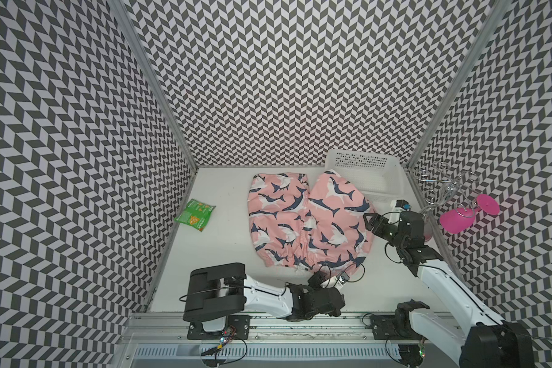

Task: Roll up the shorts
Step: Fold the shorts at the center of the board.

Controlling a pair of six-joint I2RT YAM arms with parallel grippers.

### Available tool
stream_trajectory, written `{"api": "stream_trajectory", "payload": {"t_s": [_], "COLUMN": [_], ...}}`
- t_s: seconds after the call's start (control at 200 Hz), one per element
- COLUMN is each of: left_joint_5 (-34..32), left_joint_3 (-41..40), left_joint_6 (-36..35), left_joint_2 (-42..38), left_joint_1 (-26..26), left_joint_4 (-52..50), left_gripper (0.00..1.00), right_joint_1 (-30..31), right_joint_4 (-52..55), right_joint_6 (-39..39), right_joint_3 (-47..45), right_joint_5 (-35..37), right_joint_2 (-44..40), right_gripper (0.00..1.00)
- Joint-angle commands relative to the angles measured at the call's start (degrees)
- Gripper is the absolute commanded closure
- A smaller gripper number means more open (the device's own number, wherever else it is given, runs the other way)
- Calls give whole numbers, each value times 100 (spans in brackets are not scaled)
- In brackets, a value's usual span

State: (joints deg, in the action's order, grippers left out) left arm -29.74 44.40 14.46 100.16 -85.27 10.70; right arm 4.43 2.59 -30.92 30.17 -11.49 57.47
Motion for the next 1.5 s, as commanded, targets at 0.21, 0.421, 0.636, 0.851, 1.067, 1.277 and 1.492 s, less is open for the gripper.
{"api": "stream_trajectory", "payload": {"t_s": [0.21, 0.421, 0.636, 0.851, 1.067, 1.277, 1.492], "left_joint_5": [-996, -1385, -1943, -1713, -1608, -1659, -1658], "left_joint_3": [495, 110, -101, 310, 409, 391, 328], "left_joint_6": [-412, 107, 1434, 3426, 4576, 4682, 4523], "left_joint_2": [863, 53, -1441, -2031, -1547, -1158, -1159], "left_joint_1": [-26, -24, -144, -503, -1000, -1153, -1158], "left_joint_4": [383, -448, -2952, -5288, -6124, -6040, -5745], "left_gripper": [49, 100, 100, 100, 100, 100, 100], "right_joint_1": [-21, -90, -195, -214, -230, -153, -80], "right_joint_4": [-436, -345, -531, -863, -835, -137, 236], "right_joint_6": [-122, -51, -114, -117, -129, 18, 68], "right_joint_3": [82, 297, 338, 615, 1047, 1201, 906], "right_joint_5": [398, 456, 402, -95, -70, 910, 1221], "right_joint_2": [437, 871, 1070, 1658, 2636, 2697, 2157], "right_gripper": [21, 22, 22, 25, 34, 31, 30]}}
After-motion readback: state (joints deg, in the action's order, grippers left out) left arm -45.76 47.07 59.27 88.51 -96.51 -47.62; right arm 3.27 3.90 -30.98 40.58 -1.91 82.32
